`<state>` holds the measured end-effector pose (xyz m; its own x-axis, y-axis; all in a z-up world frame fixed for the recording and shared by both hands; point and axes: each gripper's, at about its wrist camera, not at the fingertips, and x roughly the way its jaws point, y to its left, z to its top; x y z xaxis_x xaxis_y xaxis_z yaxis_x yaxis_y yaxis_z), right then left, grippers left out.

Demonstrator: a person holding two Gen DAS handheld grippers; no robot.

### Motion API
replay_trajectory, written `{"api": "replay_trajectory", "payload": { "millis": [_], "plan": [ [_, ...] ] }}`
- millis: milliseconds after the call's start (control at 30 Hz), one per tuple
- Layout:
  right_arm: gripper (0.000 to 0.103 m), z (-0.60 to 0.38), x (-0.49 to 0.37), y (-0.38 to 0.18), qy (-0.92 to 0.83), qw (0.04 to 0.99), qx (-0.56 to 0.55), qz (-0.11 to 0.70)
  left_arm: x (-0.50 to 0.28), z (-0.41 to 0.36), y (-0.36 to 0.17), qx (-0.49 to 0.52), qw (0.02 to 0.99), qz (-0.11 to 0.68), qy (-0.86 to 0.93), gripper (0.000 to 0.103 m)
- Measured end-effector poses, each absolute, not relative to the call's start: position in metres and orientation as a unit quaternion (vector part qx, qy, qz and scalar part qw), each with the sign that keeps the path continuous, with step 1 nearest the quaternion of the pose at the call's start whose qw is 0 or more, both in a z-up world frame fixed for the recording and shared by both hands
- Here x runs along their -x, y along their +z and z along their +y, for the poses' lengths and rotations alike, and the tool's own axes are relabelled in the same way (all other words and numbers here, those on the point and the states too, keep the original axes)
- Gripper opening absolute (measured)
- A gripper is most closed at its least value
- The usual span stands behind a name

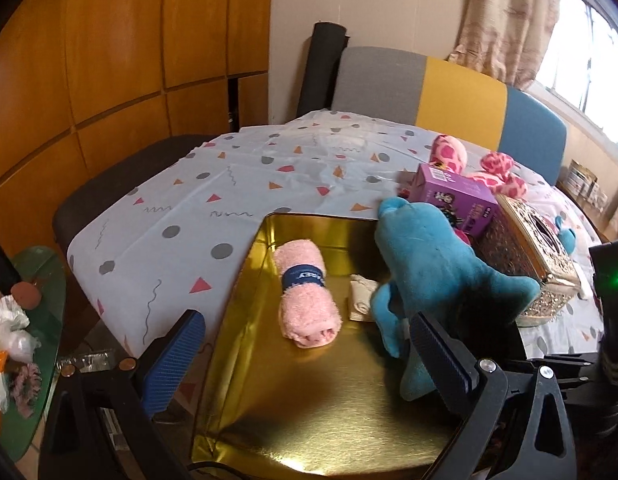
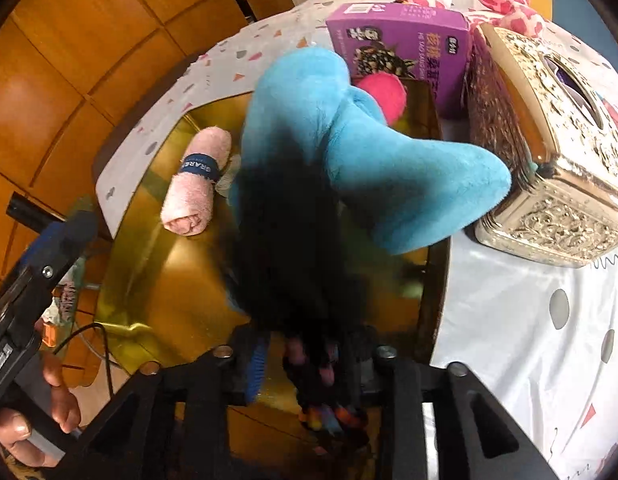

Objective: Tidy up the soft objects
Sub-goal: 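Carry the black-haired troll doll into the gold tray and open the right gripper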

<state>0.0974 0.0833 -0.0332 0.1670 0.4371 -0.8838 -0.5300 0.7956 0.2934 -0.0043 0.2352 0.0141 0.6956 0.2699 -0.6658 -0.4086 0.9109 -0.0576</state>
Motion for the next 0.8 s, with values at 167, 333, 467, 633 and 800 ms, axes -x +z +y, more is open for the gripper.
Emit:
{"api": "replay_trajectory", "payload": {
  "millis": [167, 333, 467, 633, 800],
  "plan": [
    [0.041, 0.058, -0.089, -0.029, 0.315, 0.776, 0.051, 0.545, 0.002, 0.228, 0.012, 0.099, 0.916, 0.347, 0.176, 0.103],
    [0.041, 0.049, -0.081, -0.014, 0.315, 0.791, 0.048, 0.522, 0.001, 0.225, 0.012, 0.098, 0.915, 0.349, 0.175, 0.103],
    [0.041, 0.05, -0.084, -0.01, 0.313, 0.801, 0.041, 0.508, 0.002, 0.222, 0.014, 0.093, 0.916, 0.348, 0.174, 0.103],
    [0.041, 0.037, -0.08, 0.001, 0.308, 0.818, 0.031, 0.485, 0.002, 0.217, 0.017, 0.088, 0.918, 0.347, 0.171, 0.103],
    [0.041, 0.023, -0.079, 0.01, 0.299, 0.83, 0.019, 0.47, 0.003, 0.212, 0.021, 0.082, 0.921, 0.343, 0.166, 0.103]
  ]
}}
